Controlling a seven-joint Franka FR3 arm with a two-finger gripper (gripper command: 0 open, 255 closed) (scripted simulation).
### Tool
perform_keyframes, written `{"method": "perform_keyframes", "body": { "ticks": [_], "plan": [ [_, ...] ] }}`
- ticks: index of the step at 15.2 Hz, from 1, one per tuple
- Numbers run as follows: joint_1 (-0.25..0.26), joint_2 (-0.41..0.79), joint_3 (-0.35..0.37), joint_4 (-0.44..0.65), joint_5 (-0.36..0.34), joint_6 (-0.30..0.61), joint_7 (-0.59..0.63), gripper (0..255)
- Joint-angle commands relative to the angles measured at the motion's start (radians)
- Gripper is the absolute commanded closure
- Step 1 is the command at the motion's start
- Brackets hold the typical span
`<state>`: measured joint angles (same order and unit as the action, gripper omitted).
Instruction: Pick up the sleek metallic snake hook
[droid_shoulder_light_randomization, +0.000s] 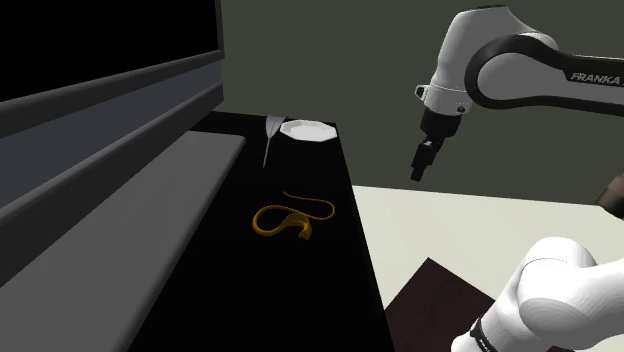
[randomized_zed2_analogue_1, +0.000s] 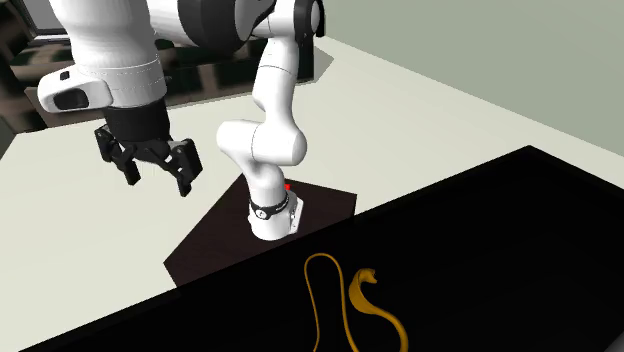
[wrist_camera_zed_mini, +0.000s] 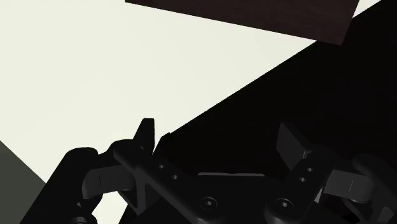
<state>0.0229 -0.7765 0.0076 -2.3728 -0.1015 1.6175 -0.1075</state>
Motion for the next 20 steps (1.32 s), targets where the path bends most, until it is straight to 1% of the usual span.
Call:
{"method": "perform_keyframes", "body": {
  "ticks": [1,6,11,16,20],
  "plan": [
    [0.0,0.0,0.0,0.0,0.0,0.0,0.0,0],
    [0.046,0.086,0.105,0.078,0.049,-0.008,0.082,0],
    [0.081,0.191,0.207,0.178,0.082,-0.018,0.164,0],
    [0.108,0.314,0.308,0.301,0.093,-0.034,0.25,0],
    [0.126,0.426,0.39,0.416,0.082,-0.055,0.324,0]
  ]
}}
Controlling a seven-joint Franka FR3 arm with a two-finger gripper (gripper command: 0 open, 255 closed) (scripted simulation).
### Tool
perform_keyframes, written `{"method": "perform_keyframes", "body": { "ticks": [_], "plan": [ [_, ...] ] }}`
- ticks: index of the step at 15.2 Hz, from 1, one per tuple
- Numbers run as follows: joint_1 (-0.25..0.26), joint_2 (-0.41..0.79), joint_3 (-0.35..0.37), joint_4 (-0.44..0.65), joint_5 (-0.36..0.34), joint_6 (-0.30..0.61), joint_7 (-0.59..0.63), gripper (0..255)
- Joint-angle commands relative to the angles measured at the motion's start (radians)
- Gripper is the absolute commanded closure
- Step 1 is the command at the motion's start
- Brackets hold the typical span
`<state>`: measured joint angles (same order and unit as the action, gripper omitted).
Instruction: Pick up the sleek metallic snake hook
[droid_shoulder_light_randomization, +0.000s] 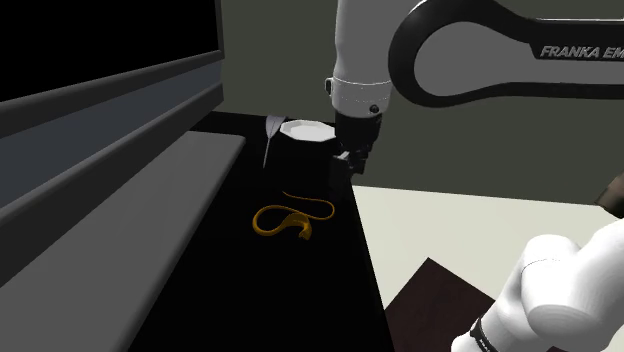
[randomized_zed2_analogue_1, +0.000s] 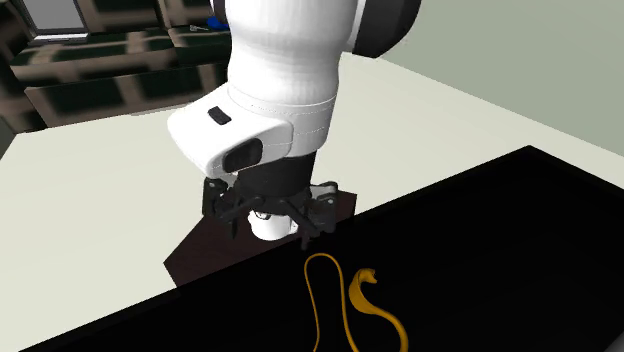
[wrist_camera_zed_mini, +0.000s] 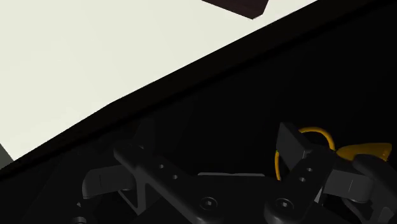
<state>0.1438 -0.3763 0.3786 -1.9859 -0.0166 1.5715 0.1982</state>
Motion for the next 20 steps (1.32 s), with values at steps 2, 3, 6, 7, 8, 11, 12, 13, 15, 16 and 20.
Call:
{"method": "perform_keyframes", "body": {
  "ticks": [2,3,6,7,8,11,12,13,15,16,20],
  "plan": [
    [0.015,0.088,0.061,0.093,-0.016,-0.022,0.057,0],
    [0.02,0.12,0.081,0.127,-0.025,-0.03,0.078,0],
    [0.041,0.227,0.144,0.236,-0.062,-0.059,0.143,0],
    [0.05,0.265,0.164,0.276,-0.078,-0.071,0.165,0],
    [0.06,0.303,0.183,0.315,-0.095,-0.084,0.188,0],
    [0.061,0.294,0.18,0.265,-0.091,-0.042,0.189,0],
    [0.061,0.292,0.179,0.249,-0.09,-0.028,0.19,0],
    [0.061,0.29,0.179,0.234,-0.088,-0.014,0.191,0],
    [0.061,0.286,0.178,0.203,-0.087,0.013,0.193,0],
    [0.061,0.285,0.178,0.195,-0.086,0.021,0.193,0],
    [0.061,0.286,0.179,0.194,-0.087,0.023,0.194,255]
  ]
}}
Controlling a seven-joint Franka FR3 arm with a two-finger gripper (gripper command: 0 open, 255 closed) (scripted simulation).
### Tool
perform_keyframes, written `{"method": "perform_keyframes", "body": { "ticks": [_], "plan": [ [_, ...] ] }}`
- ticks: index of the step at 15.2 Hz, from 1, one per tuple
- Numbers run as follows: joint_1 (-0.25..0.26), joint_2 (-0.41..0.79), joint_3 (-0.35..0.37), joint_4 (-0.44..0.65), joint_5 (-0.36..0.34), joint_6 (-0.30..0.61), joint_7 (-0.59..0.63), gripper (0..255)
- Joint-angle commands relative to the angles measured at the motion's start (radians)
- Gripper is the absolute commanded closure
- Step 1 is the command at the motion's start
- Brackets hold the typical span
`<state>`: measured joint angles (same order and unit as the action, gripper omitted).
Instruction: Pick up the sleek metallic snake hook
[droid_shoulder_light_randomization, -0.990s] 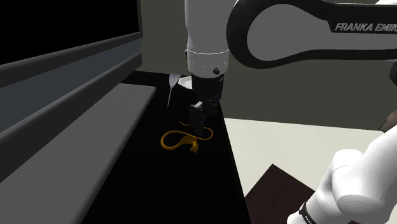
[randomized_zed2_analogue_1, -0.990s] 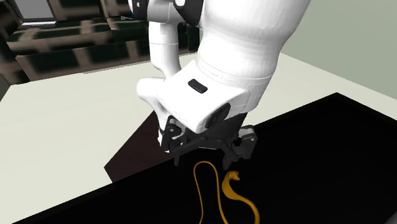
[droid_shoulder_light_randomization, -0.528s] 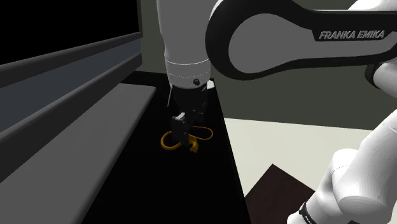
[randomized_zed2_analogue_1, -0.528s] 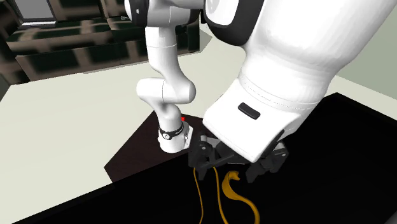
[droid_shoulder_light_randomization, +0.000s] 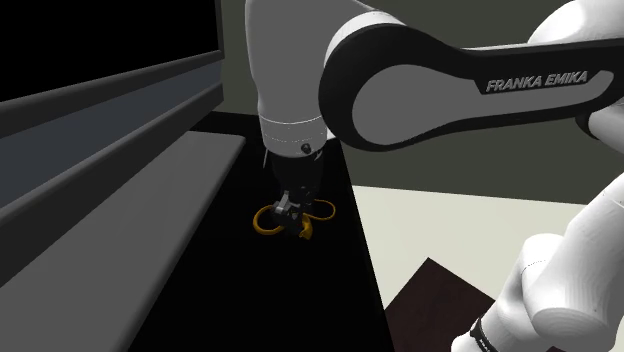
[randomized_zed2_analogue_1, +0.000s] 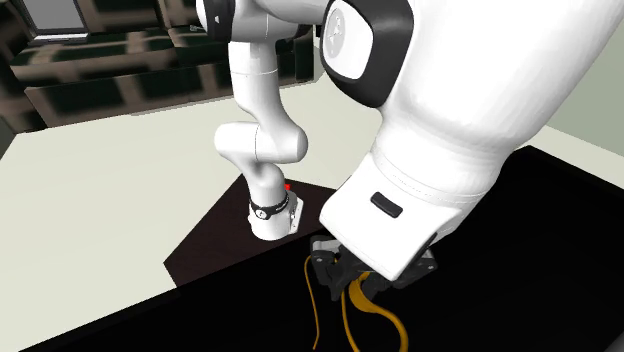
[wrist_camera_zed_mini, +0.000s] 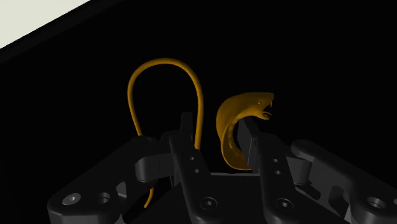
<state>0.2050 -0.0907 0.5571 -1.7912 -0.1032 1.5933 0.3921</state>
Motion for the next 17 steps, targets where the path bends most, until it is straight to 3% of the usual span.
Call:
{"method": "perform_keyframes", "body": {
  "ticks": [1,8,17],
  "plan": [
    [0.0,0.001,0.0,0.0,0.0,0.001,0.001,255],
    [0.0,0.0,0.0,0.0,0.0,-0.001,-0.001,255],
    [0.001,0.023,0.005,0.145,-0.012,-0.126,-0.006,255]
  ]
}}
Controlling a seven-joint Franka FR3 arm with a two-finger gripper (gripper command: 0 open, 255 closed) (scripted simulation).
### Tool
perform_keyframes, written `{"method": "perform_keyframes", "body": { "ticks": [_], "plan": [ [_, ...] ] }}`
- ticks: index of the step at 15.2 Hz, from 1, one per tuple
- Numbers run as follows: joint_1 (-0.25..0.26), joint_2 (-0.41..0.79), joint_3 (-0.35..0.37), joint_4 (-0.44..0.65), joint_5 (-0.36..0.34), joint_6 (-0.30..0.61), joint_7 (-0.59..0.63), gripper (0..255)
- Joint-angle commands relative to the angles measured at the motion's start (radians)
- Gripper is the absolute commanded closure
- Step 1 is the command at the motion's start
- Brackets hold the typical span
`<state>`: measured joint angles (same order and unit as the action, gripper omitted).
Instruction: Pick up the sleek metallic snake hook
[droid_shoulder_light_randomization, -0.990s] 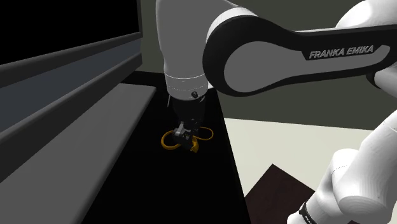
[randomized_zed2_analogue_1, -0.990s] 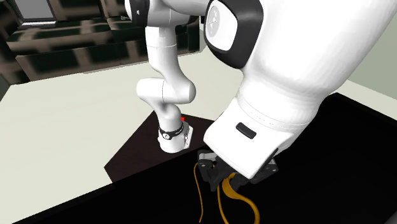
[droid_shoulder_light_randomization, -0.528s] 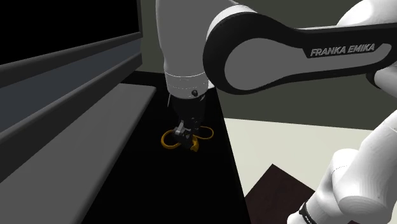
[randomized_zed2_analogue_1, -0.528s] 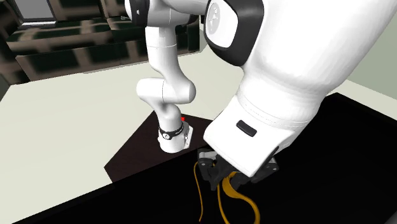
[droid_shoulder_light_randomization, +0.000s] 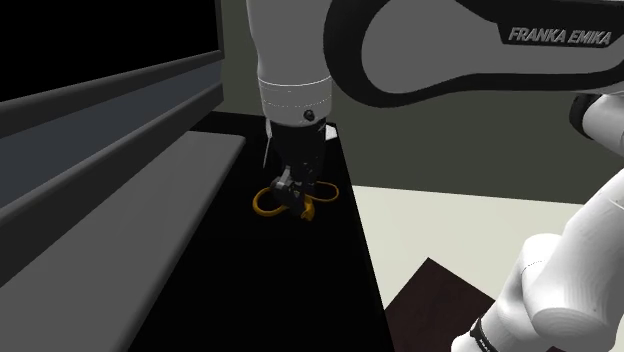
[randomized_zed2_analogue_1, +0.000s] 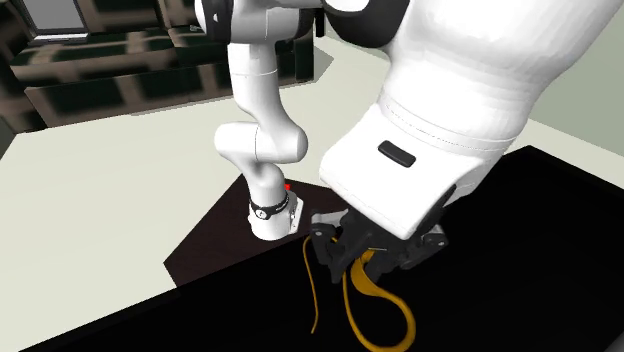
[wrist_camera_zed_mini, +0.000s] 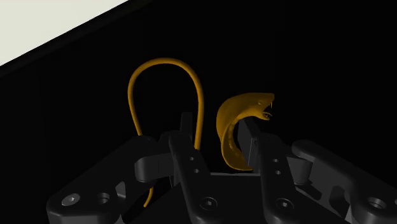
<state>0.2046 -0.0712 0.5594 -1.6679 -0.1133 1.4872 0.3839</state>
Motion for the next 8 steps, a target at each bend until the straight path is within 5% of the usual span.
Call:
{"method": "perform_keyframes", "body": {
  "ticks": [1,8],
  "plan": [
    [0.002,0.008,0.003,0.04,-0.004,-0.034,0.002,255],
    [0.006,0.035,0.01,0.138,-0.018,-0.11,0.003,255]
  ]
}}
